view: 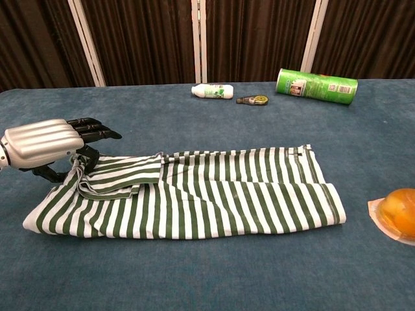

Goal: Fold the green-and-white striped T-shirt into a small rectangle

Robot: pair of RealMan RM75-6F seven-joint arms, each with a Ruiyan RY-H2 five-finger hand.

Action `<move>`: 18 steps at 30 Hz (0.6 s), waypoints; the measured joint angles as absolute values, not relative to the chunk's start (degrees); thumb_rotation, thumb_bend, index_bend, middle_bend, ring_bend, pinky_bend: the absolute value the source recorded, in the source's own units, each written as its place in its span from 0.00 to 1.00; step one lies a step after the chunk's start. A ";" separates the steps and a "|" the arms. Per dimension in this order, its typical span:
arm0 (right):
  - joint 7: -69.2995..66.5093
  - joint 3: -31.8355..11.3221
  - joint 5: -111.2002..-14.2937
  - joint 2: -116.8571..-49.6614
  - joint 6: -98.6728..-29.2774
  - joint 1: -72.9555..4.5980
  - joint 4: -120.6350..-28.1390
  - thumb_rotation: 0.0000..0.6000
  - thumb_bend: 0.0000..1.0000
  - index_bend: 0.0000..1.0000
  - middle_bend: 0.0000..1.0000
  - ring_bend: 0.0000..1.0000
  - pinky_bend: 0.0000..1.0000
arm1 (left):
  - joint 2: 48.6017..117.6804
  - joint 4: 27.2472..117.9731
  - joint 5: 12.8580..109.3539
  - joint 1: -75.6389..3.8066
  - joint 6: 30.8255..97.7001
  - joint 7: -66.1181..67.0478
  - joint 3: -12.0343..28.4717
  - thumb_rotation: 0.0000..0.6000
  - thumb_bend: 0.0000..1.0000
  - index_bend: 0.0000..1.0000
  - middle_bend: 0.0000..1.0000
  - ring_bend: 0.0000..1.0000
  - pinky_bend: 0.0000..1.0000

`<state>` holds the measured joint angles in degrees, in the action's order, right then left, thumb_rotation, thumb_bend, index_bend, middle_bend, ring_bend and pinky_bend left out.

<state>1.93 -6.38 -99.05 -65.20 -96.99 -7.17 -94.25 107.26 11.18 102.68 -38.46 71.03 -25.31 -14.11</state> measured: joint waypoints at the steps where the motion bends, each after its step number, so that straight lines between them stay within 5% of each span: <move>1: 1.97 -6.37 -99.05 -65.23 -96.96 -7.18 -94.23 1.00 0.01 0.12 0.01 0.00 0.00 | 107.29 11.19 102.65 -38.44 71.02 -25.39 -14.08 1.00 0.55 0.65 0.00 0.00 0.00; 18: 2.03 -6.42 -99.01 -65.46 -96.83 -7.28 -94.08 1.00 0.01 0.12 0.01 0.00 0.00 | 105.93 11.21 103.12 -37.29 72.93 -25.48 -14.59 1.00 0.57 0.86 0.00 0.00 0.00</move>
